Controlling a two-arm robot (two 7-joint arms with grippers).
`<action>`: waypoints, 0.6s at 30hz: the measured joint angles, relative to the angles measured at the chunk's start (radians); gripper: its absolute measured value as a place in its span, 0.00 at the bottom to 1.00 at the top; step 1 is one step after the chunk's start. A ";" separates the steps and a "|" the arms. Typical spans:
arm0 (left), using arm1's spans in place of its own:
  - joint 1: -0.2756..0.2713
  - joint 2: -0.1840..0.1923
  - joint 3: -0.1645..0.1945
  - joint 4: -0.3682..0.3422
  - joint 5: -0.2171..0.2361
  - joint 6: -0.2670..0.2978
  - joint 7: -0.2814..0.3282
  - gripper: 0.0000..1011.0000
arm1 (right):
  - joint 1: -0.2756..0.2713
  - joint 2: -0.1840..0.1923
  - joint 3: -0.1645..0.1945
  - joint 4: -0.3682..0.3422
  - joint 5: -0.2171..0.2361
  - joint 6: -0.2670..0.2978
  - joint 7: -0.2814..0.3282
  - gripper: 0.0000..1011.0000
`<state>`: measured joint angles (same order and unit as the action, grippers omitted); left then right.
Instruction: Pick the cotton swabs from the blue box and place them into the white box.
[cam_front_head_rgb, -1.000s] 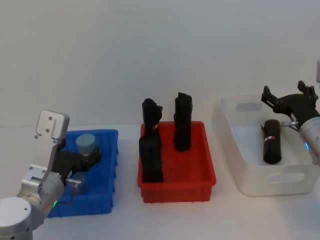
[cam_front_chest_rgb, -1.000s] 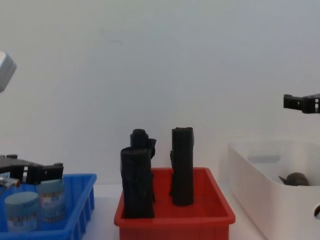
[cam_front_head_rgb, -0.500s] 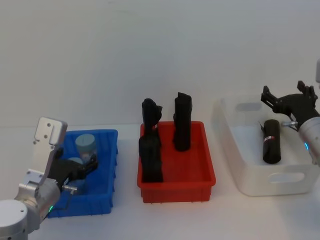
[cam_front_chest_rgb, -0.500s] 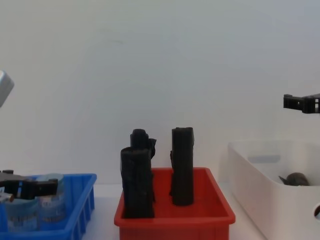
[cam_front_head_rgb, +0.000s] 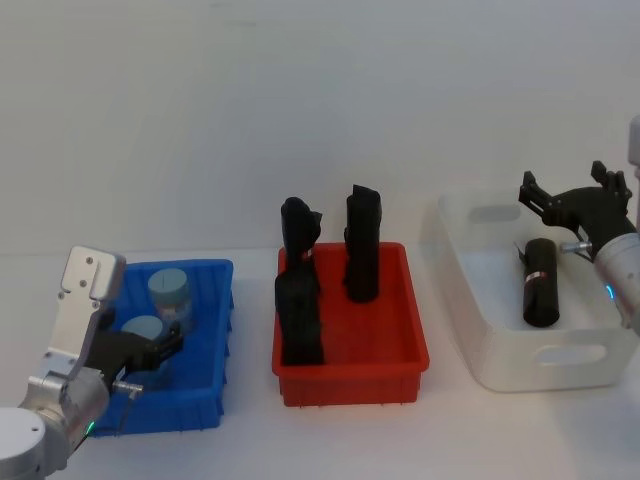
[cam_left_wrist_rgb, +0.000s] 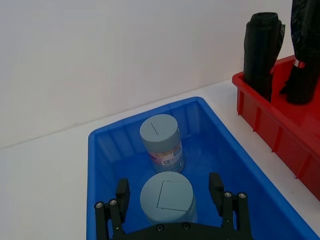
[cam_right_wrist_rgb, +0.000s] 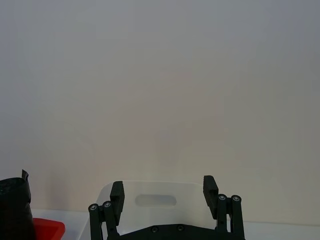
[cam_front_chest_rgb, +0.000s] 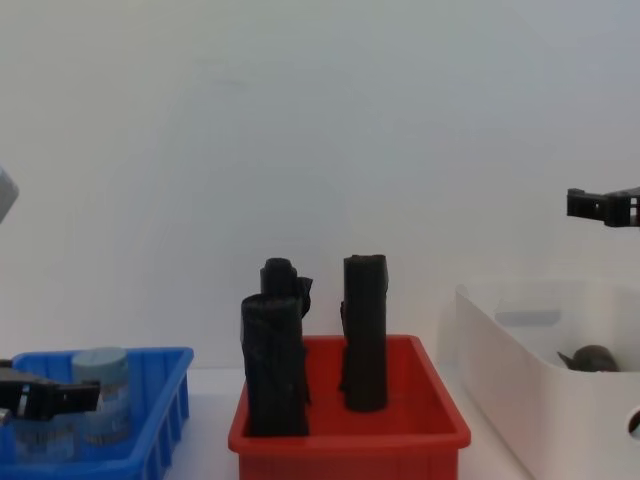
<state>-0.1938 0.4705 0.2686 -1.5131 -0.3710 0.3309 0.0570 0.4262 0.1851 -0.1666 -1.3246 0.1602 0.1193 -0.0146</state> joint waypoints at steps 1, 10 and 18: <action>0.000 0.000 -0.001 0.002 0.000 0.000 -0.002 0.99 | 0.000 0.000 0.000 0.000 0.000 0.000 0.000 0.99; -0.001 -0.003 -0.005 0.030 -0.007 -0.003 -0.016 0.99 | 0.000 0.000 0.000 0.000 0.000 0.000 0.000 0.99; -0.008 -0.010 -0.009 0.060 -0.009 -0.006 -0.025 0.99 | 0.000 0.000 0.000 0.000 0.000 0.000 0.000 0.99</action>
<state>-0.2017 0.4605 0.2595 -1.4533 -0.3797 0.3249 0.0320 0.4262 0.1852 -0.1665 -1.3246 0.1602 0.1193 -0.0146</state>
